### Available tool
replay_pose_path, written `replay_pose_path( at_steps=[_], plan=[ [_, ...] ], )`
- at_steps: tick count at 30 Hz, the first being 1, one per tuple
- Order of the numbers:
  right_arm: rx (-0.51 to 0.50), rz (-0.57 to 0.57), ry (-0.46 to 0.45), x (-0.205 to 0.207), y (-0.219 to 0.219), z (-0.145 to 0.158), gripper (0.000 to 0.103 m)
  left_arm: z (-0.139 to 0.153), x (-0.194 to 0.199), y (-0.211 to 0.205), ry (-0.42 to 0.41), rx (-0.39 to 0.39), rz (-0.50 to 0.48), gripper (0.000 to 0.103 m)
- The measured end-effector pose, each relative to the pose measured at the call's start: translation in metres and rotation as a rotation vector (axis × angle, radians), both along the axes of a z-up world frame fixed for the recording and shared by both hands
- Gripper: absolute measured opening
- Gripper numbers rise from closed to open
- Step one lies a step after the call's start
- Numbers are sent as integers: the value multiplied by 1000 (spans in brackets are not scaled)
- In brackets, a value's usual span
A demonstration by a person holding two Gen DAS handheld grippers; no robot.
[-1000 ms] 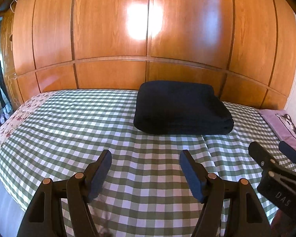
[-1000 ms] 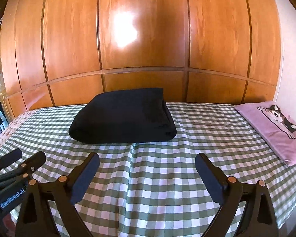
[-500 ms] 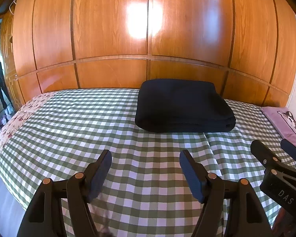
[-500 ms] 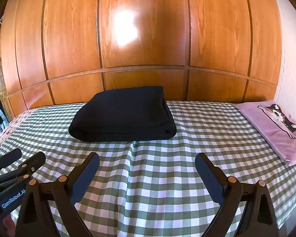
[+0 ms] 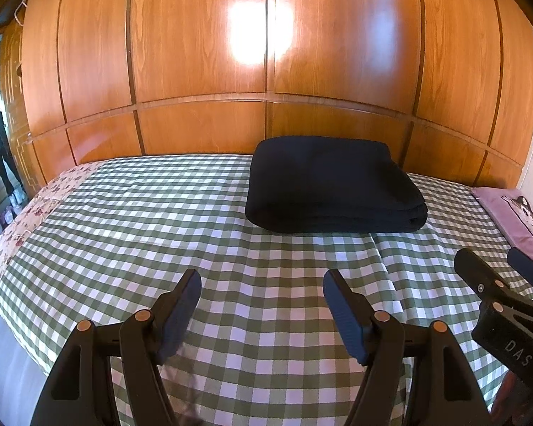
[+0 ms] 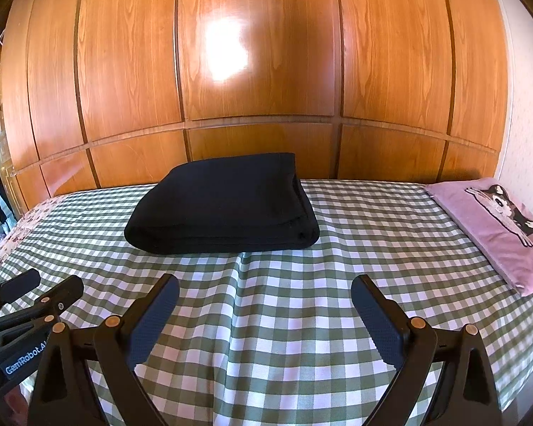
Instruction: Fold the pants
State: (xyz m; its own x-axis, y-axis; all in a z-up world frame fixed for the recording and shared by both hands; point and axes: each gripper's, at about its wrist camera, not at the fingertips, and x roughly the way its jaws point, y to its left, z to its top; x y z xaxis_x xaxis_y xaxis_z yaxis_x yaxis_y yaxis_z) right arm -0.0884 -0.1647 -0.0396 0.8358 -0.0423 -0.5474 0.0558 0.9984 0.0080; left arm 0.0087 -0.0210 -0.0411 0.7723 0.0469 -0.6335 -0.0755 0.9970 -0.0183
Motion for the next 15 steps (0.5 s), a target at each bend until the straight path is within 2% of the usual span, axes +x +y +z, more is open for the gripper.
replay_pose_path(
  at_steps=[15],
  plan=[
    [12, -5, 17, 1, 3, -3, 98, -5, 4, 2, 41, -9, -7, 72]
  ],
)
